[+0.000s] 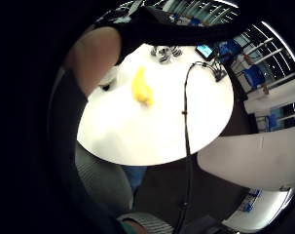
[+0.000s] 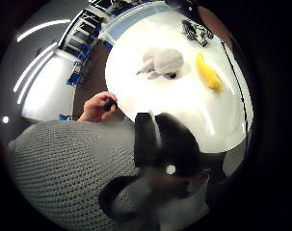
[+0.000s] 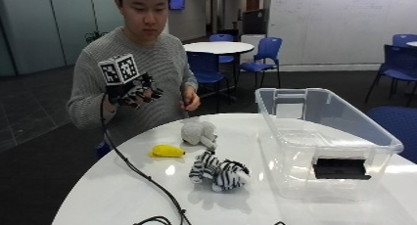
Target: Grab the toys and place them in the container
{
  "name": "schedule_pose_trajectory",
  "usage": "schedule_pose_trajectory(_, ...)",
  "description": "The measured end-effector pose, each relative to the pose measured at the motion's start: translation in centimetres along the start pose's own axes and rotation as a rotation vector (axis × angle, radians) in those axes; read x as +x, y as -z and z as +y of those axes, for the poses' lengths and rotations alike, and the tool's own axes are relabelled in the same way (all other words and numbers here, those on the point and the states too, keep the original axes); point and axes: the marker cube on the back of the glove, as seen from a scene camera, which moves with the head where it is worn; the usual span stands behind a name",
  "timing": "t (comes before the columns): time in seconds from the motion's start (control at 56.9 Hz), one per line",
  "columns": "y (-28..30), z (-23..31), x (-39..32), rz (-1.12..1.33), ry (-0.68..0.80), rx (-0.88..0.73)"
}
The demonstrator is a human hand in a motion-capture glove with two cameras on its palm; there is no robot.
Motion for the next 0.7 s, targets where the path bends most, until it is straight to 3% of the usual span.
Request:
schedule_pose_trajectory(0.474,-0.5,-1.1,1.1,-0.023,-0.029,-0.025)
schedule_pose_trajectory(0.703,-0.4,-6.7,-1.0,-0.025,0.055,-0.015)
